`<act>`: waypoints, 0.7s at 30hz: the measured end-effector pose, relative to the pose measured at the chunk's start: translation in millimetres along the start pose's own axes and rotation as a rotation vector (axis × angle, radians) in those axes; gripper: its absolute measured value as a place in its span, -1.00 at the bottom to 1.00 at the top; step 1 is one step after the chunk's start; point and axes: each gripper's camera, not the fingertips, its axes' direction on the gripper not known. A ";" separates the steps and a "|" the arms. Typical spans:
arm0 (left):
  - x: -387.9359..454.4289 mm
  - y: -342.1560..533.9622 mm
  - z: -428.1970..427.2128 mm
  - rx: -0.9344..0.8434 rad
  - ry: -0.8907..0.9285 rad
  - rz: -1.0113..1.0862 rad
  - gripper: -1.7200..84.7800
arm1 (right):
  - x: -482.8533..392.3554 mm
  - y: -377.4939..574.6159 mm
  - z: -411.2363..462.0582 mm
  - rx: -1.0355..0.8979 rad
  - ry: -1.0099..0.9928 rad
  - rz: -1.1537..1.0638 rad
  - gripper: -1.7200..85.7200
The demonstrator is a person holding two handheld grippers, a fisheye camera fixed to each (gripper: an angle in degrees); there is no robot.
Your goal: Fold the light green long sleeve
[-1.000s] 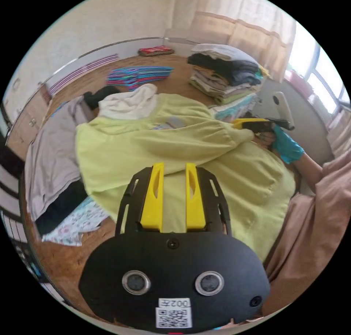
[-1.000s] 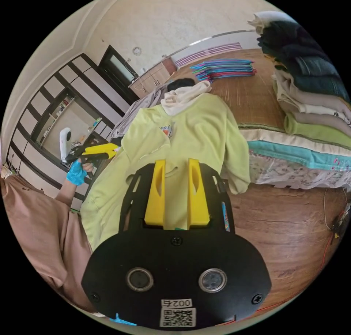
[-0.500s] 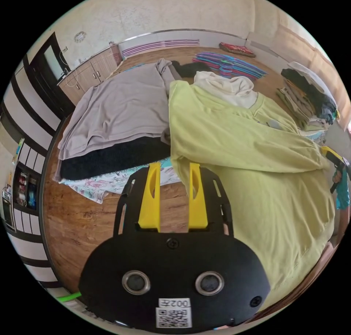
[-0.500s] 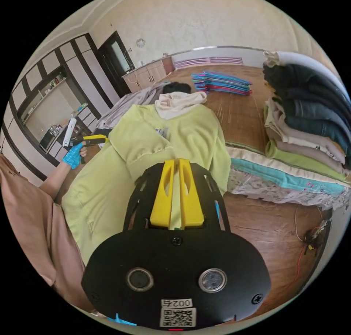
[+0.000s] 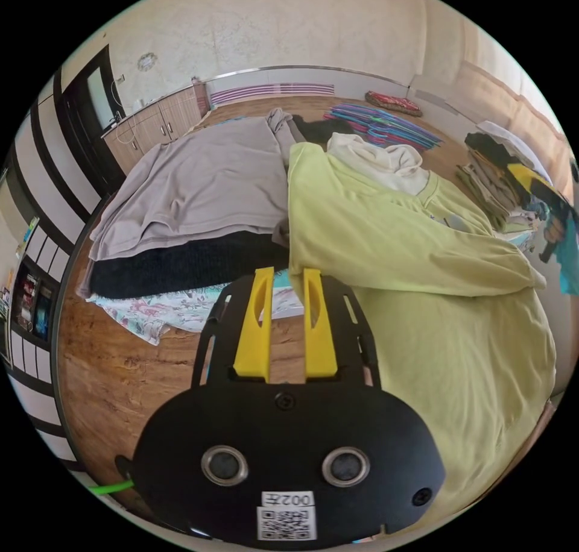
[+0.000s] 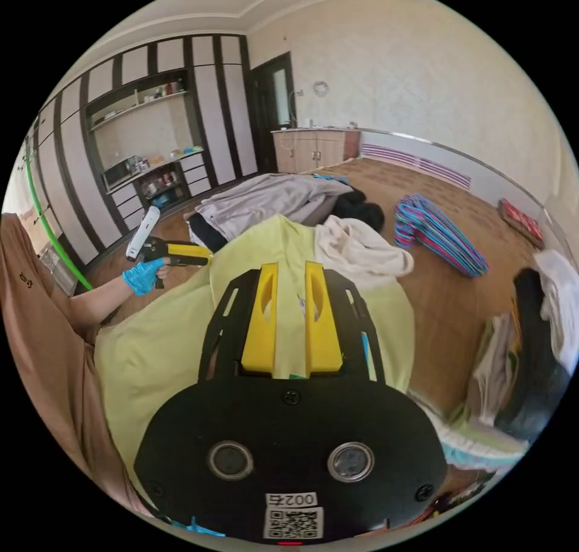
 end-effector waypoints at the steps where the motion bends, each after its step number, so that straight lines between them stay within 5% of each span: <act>1: -2.5 1.3 1.0 0.005 0.006 -0.004 -0.87 | -3.6 -19.7 22.0 -0.001 -0.028 -0.032 -0.76; 11: -41.1 20.9 22.0 0.026 0.032 -0.039 -0.97 | -11.9 -155.8 225.2 -0.065 -0.198 0.075 -0.73; 21: -74.1 33.2 35.9 0.051 0.160 0.052 -0.87 | -9.4 -211.1 315.6 -0.144 -0.206 0.160 -0.84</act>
